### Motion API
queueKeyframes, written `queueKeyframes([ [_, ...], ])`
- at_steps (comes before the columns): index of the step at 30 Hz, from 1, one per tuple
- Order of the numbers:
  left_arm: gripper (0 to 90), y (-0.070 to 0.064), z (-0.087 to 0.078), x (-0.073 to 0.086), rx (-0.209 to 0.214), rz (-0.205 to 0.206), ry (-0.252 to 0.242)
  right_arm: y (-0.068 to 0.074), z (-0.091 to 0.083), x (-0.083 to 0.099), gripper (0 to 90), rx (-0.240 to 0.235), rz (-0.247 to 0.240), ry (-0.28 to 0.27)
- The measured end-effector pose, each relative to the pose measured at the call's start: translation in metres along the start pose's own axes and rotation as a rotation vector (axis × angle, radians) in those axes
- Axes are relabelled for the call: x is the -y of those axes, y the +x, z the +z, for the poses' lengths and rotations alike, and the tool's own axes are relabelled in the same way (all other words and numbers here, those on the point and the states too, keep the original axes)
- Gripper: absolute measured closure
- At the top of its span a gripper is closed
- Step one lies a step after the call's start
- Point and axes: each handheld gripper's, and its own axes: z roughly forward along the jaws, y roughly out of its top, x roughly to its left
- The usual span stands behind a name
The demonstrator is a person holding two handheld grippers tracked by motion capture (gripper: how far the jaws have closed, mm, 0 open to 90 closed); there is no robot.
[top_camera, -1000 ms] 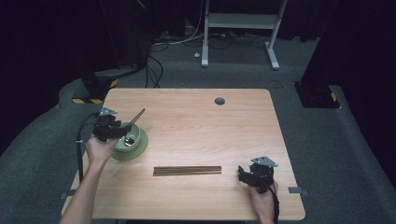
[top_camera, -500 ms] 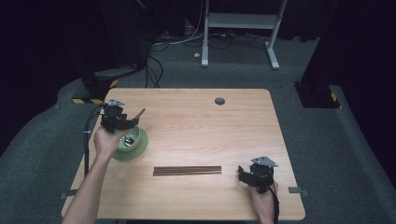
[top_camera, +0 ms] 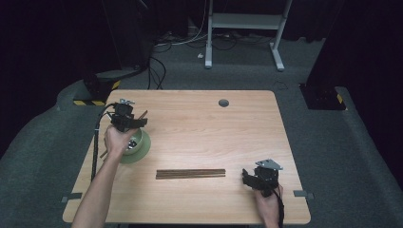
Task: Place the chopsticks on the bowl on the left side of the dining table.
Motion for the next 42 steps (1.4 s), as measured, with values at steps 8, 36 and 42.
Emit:
queueKeyframes([
  [8, 36.4, 0.001, 0.010, 0.001, -0.015, -0.009, 0.015, 0.000, 0.000, 0.000, 20.3, -0.001, -0.003, 0.000],
  [36, 39.8, -0.002, 0.021, 0.003, -0.008, 0.021, 0.067, 0.000, 0.000, 0.000, 20.4, -0.003, -0.002, 0.000],
  [42, 40.4, -0.009, 0.019, 0.004, 0.004, 0.044, 0.080, 0.000, 0.000, 0.000, 20.3, -0.003, -0.002, 0.000],
])
